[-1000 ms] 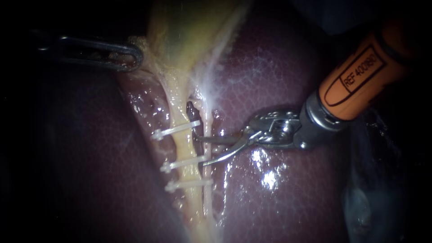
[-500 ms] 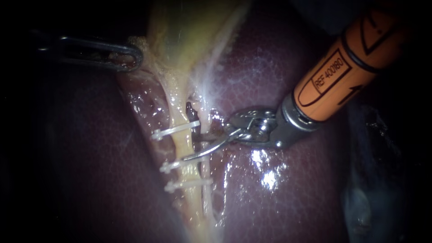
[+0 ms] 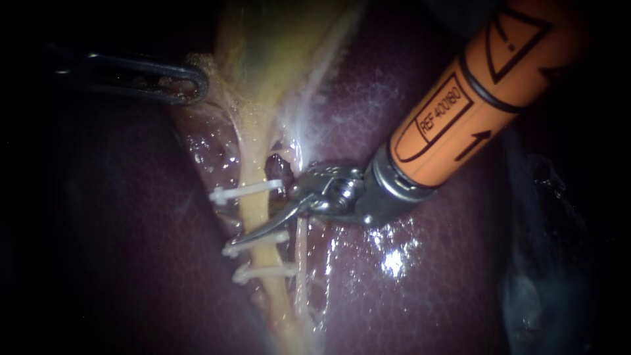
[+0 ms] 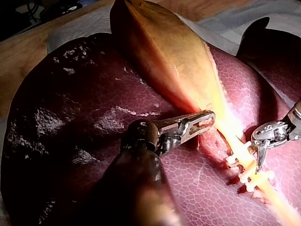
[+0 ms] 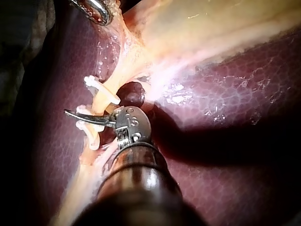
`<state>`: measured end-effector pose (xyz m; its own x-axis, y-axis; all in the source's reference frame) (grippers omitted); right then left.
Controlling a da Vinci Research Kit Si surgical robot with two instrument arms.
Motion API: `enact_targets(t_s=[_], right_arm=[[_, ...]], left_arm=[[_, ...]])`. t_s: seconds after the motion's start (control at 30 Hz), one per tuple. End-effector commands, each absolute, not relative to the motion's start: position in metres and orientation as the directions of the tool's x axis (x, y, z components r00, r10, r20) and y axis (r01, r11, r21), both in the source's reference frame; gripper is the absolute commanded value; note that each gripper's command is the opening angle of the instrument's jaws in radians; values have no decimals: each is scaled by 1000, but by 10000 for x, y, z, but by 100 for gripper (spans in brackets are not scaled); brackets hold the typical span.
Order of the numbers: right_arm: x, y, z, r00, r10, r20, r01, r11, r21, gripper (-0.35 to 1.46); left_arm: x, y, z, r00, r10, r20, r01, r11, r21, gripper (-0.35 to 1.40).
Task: Go to the cutting position left tube
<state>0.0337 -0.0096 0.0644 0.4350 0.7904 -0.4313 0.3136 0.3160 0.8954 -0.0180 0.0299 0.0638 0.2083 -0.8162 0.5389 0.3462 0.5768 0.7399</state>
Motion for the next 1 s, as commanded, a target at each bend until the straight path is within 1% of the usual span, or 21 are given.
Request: enact_targets(t_s=[0.03,0.1,0.27,0.4,0.7,1.0], right_arm=[[338,-96,644,429,794,-431,318,314,895,136],[341,-96,644,422,801,-425,320,308,896,136],[350,-95,644,385,800,-460,349,336,875,138],[353,-97,637,370,805,-464,362,335,870,138],[356,-94,596,355,805,-475,387,336,859,138],[356,-93,595,355,806,-474,388,335,859,138]], left_arm=[[-180,299,638,208,-816,539,346,577,740,-35],[-180,299,638,208,-816,539,346,577,740,-35],[-181,299,638,208,-816,539,346,577,740,-35],[-181,299,638,208,-816,539,346,577,740,-35],[-181,299,638,208,-816,539,346,577,740,-35],[-181,299,638,208,-816,539,346,577,740,-35]])
